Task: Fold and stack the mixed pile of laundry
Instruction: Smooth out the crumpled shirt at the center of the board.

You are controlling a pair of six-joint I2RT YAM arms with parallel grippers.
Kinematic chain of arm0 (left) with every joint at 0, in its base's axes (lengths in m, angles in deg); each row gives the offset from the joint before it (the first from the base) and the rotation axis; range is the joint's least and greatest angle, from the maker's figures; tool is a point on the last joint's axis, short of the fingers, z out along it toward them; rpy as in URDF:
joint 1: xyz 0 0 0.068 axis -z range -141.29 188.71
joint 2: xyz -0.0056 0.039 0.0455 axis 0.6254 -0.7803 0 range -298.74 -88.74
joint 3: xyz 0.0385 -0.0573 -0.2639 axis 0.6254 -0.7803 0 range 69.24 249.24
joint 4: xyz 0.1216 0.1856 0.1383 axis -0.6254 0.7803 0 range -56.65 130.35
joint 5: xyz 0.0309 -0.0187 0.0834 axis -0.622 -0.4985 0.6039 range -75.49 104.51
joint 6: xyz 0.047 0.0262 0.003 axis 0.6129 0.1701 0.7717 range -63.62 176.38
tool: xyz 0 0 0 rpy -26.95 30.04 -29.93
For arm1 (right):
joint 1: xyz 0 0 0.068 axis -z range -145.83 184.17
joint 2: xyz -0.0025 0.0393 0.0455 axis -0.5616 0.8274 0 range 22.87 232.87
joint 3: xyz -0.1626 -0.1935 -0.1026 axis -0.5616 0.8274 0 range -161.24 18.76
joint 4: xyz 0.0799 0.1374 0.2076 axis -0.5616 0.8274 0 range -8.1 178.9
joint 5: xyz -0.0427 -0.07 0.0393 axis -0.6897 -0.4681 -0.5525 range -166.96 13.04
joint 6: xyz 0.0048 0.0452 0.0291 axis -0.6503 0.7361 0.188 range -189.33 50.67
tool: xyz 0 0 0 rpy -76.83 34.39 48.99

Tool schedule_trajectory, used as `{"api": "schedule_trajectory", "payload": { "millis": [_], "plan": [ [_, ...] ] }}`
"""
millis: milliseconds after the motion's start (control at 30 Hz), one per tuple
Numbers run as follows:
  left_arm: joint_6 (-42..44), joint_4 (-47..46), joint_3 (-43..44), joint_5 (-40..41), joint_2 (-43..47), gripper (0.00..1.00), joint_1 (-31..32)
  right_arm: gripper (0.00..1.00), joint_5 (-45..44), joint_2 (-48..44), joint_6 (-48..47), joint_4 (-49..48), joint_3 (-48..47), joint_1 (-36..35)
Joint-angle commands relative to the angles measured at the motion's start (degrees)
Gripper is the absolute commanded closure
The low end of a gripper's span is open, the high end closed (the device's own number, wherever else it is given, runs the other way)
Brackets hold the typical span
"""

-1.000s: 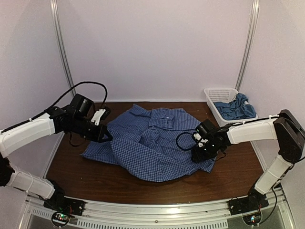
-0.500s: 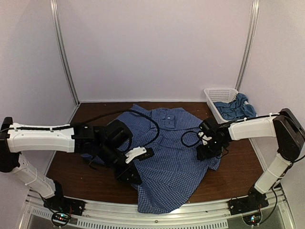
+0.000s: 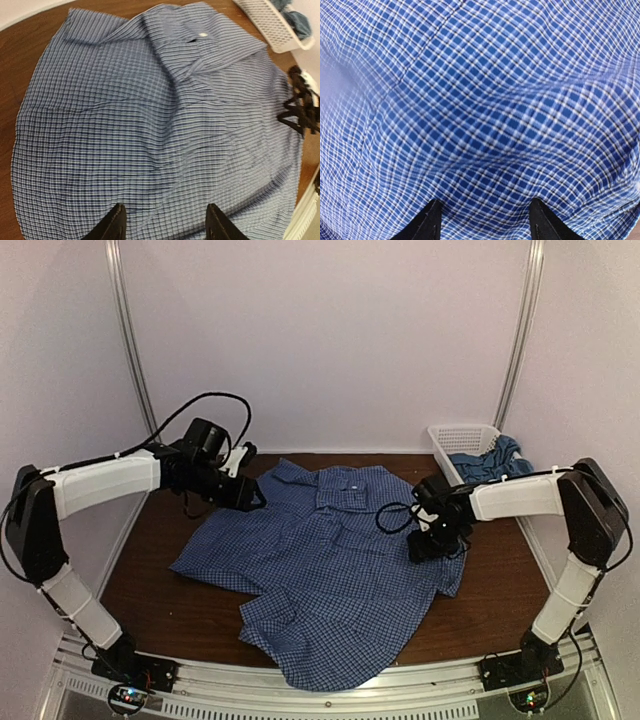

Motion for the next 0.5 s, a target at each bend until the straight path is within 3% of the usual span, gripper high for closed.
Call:
{"api": "schedule_trajectory", "payload": {
  "millis": [0,200,367,467],
  "plan": [
    [-1.85,-0.97,1.44,7.46,-9.67,0.48,-2.93,0.39,-1.01,3.68,-1.51,-0.94,-3.51,0.36],
    [-5.5,-0.15,-0.29,10.88,-16.15,0.61,-5.59,0.39,-1.36,7.37,-2.64,-1.11,-6.63,0.33],
    [-10.69,-1.7,-9.4,12.48,-14.0,0.68,-8.02,0.39,-1.48,10.3,-3.85,-1.14,-8.94,0.4],
    [-14.53,-4.3,-18.54,9.52,-9.68,0.7,-11.73,0.39,-1.71,12.35,-4.55,-0.89,-11.06,0.36]
  ]
}}
